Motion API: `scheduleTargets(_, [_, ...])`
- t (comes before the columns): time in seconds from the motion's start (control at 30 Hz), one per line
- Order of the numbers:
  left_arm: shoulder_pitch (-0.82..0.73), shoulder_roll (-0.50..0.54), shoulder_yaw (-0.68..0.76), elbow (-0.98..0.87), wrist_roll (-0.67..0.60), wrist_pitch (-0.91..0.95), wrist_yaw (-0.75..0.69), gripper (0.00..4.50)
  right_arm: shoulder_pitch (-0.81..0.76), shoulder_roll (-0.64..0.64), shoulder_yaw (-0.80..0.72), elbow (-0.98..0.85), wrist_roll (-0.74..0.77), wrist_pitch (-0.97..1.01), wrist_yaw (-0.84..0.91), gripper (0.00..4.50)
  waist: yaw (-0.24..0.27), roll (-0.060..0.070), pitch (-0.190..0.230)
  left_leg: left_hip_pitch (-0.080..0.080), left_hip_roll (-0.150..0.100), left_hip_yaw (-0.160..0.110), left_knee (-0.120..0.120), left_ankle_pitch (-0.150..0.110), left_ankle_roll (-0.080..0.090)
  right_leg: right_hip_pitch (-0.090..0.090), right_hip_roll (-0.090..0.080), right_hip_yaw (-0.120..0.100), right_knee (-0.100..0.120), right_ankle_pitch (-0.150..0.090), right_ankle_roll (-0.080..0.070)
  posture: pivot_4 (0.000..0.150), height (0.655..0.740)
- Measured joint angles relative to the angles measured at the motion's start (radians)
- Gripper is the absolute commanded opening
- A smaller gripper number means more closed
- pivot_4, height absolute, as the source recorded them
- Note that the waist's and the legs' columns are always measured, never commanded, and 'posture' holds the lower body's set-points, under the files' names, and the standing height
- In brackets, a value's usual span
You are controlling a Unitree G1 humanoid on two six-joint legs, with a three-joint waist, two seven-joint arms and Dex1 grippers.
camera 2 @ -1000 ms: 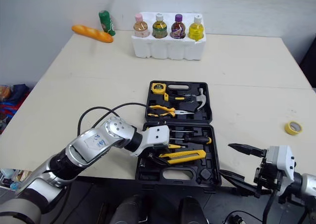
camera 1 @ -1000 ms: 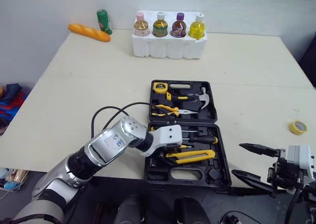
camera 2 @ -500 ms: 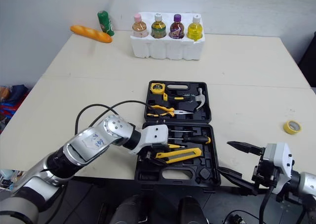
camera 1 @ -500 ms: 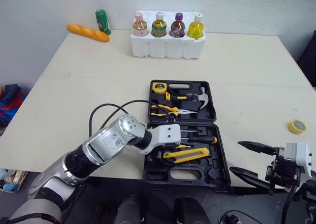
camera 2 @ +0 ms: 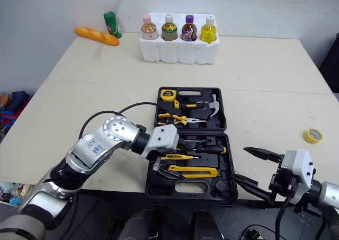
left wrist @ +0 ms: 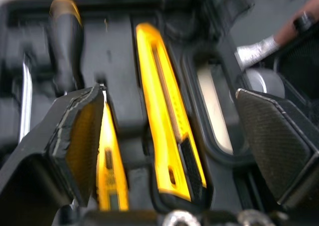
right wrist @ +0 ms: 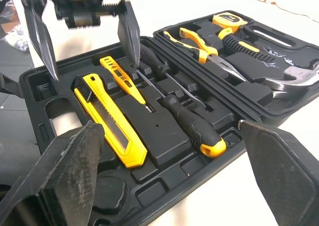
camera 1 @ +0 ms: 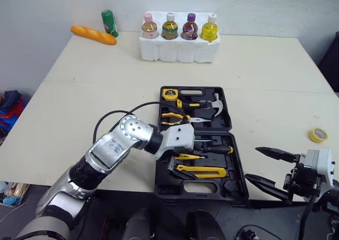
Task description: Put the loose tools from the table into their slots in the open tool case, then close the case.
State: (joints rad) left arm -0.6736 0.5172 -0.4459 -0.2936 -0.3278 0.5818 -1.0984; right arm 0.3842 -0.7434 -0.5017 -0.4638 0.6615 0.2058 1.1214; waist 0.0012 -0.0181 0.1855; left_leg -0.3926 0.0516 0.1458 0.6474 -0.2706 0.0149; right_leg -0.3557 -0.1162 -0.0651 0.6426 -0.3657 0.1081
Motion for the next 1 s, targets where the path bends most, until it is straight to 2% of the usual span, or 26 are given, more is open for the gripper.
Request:
scheduleTargets(0.1, [0.047, -0.032, 0.065, 0.039, -0.03, -0.164, -0.058, 3.19, 0.004, 0.0, -0.015, 0.004, 0.0, -0.003, 0.012, 4.5, 0.0, 0.0, 0.0, 0.0, 0.0, 0.0, 0.0, 0.0, 0.0, 0.0, 0.0, 0.0, 0.0, 0.0, 0.0, 0.15, 0.74])
scheduleTargets(0.17, [0.065, -0.056, 0.08, 0.071, -0.039, -0.238, -0.084, 2.35, 0.007, -0.001, -0.03, 0.011, -0.001, -0.01, 0.018, 4.5, 0.0, 0.0, 0.0, 0.0, -0.001, 0.0, 0.0, 0.0, 0.0, 0.0, 0.0, 0.0, 0.0, 0.0, 0.0, 0.15, 0.74])
scheduleTargets(0.3, [0.122, -0.122, 0.061, 0.178, -0.008, -0.359, -0.089, 0.39, 0.032, 0.009, -0.066, 0.02, -0.012, -0.043, 0.018, 4.5, 0.004, 0.0, 0.0, 0.0, -0.001, 0.0, 0.0, 0.0, 0.001, 0.001, 0.0, 0.0, 0.0, 0.0, 0.001, 0.15, 0.74])
scheduleTargets(0.33, [0.131, -0.128, 0.045, 0.202, 0.011, -0.399, -0.099, 0.04, 0.05, 0.019, -0.071, 0.014, -0.013, -0.053, 0.017, 4.5, 0.005, 0.0, 0.0, 0.0, -0.001, 0.0, 0.0, 0.0, 0.001, 0.001, 0.0, -0.001, 0.0, 0.0, 0.001, 0.15, 0.74])
scheduleTargets(0.5, [0.124, -0.203, 0.006, 0.32, 0.075, -0.497, -0.1, 0.04, 0.131, 0.051, -0.101, 0.0, -0.035, -0.085, 0.01, 4.5, 0.013, 0.0, 0.0, 0.001, -0.001, 0.0, 0.001, -0.001, 0.003, 0.001, 0.0, 0.0, -0.001, 0.001, 0.002, 0.15, 0.74])
scheduleTargets(0.63, [0.111, -0.208, -0.035, 0.389, 0.161, -0.601, -0.104, 0.04, 0.139, 0.068, -0.107, -0.008, -0.035, -0.096, -0.008, 4.5, 0.008, 0.0, 0.0, 0.001, -0.001, 0.001, -0.001, -0.002, 0.003, 0.001, -0.001, 0.0, -0.001, 0.001, 0.002, 0.15, 0.74])
scheduleTargets(1.0, [0.115, -0.228, -0.053, 0.411, 0.225, -0.588, -0.074, 0.04, 0.149, 0.071, -0.1, -0.103, 0.007, -0.029, -0.074, 4.5, 0.013, 0.002, -0.001, 0.002, 0.0, 0.0, 0.0, -0.006, 0.008, 0.002, -0.002, 0.0, -0.002, 0.001, 0.002, 0.15, 0.74])
